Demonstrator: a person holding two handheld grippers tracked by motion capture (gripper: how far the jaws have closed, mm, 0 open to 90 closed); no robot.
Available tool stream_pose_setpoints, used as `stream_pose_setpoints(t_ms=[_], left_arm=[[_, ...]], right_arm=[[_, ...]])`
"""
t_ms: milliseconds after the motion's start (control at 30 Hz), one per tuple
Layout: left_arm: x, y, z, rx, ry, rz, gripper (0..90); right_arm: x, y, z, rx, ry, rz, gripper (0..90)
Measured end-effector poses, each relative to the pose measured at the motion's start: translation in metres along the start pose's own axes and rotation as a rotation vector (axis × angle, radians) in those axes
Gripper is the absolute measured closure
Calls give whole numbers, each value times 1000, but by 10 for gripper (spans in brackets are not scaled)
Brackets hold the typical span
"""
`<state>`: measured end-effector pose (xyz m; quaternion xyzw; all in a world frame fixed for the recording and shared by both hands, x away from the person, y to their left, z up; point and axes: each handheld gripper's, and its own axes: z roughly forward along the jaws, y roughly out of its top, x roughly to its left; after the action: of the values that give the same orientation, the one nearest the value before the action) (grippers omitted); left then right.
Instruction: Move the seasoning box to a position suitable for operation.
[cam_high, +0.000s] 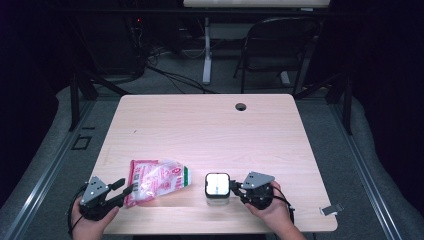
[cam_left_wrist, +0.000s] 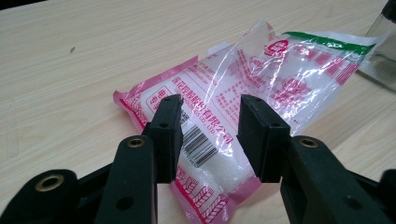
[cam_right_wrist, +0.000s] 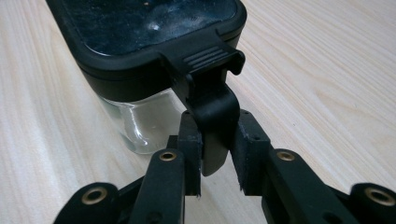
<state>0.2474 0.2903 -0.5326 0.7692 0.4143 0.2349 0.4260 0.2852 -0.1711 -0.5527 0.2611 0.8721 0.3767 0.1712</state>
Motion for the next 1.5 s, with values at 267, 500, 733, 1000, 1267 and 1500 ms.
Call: stream_pose_setpoints(t_ms=[267, 500, 733, 1000, 1267, 1500], left_arm=[[-3, 2, 0, 1, -17, -10, 599], [-4, 14, 0, 1, -53, -12, 597], [-13, 42, 14, 13, -163, -32, 580], [-45, 75, 42, 36, -231, 81, 573], [-71, 104, 60, 34, -335, 114, 600], [-86, 112, 75, 44, -363, 112, 640]], right_arm=[[-4, 0, -2, -15, 31, 53, 685], [-3, 1, -20, -1, 18, 53, 590], [-12, 18, -41, -10, -20, 95, 608], [-21, 40, -44, 22, 29, 141, 643], [-15, 67, -39, 28, 38, 131, 700], [-6, 69, -36, 16, -2, 141, 761]])
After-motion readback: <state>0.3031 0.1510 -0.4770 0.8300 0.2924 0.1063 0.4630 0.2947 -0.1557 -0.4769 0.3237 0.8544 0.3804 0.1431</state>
